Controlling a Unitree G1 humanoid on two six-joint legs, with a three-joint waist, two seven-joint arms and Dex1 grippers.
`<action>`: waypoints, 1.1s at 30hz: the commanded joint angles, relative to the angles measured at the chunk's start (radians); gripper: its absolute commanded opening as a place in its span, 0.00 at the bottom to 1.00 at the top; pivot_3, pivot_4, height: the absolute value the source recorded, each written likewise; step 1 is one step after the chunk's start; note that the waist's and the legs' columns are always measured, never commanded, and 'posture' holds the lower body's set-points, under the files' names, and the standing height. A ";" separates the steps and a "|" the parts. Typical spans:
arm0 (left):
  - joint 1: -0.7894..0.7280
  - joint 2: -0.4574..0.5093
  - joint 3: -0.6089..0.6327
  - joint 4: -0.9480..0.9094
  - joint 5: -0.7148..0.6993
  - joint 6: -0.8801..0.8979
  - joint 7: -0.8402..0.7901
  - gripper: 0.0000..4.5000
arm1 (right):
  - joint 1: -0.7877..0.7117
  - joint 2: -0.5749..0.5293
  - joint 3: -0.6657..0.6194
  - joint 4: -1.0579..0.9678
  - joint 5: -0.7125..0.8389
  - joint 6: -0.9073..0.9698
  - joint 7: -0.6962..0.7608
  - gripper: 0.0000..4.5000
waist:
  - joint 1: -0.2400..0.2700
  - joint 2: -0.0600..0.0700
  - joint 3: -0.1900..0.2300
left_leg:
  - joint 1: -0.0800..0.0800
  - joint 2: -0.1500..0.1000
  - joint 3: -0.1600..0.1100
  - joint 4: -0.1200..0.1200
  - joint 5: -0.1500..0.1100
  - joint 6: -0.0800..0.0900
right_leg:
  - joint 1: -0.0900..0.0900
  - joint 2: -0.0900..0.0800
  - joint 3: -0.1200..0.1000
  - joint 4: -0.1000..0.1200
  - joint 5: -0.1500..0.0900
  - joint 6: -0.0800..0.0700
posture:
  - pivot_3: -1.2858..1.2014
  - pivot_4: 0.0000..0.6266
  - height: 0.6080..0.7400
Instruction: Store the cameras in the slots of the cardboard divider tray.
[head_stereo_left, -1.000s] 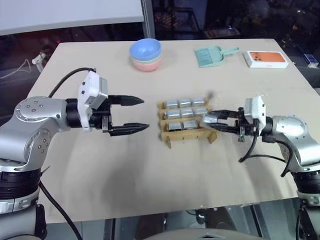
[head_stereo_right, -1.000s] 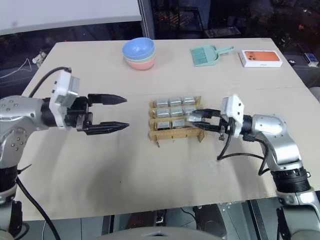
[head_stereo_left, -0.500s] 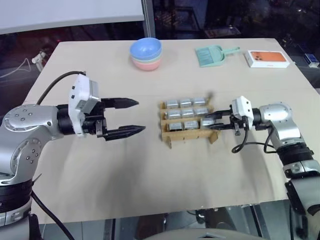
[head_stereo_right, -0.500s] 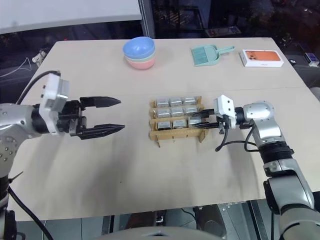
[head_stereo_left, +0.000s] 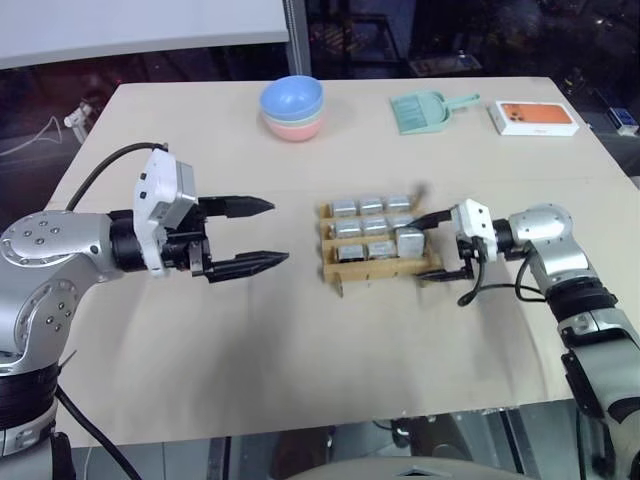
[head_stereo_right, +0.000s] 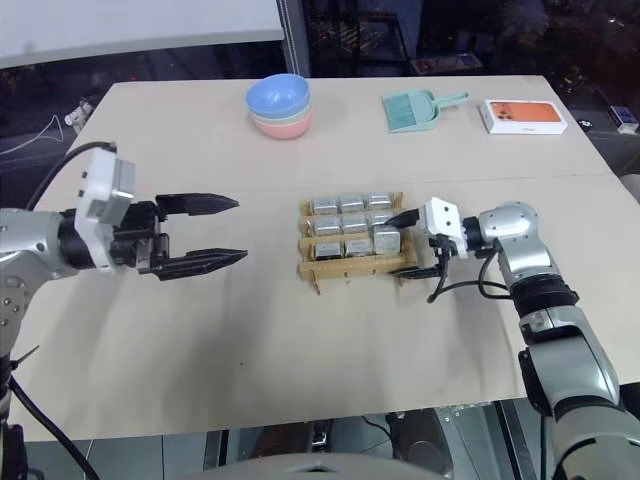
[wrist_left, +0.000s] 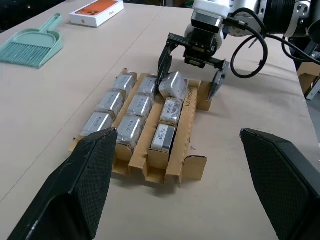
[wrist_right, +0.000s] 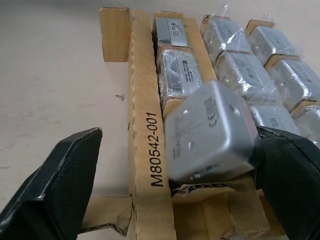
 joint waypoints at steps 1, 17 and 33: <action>-0.025 0.010 0.007 -0.006 -0.012 -0.015 -0.004 0.91 | -0.004 -0.008 -0.047 -0.036 0.024 0.008 -0.023 0.99 | 0.000 0.000 0.000 | 0.000 0.000 0.000 0.000 0.000 0.000 | 0.000 0.000 0.000 0.000 0.000 0.000 | 0.52 0.24 1.00; -0.071 0.006 -0.031 0.027 0.000 -0.032 -0.021 0.91 | -0.024 0.012 -0.036 0.010 -0.042 -0.082 -0.090 0.99 | -0.001 0.000 0.000 | 0.000 0.000 0.001 0.000 0.000 0.000 | 0.000 0.000 0.000 0.000 0.000 0.000 | 0.52 0.24 1.00; 0.173 -0.066 0.089 -0.016 -0.025 -0.043 0.037 0.91 | 0.307 -0.143 -0.196 -0.359 0.203 0.184 -0.058 0.99 | 0.003 0.001 0.000 | -0.001 0.000 -0.001 -0.001 -0.001 0.001 | -0.001 -0.002 0.000 -0.002 0.000 0.000 | 0.52 0.24 1.00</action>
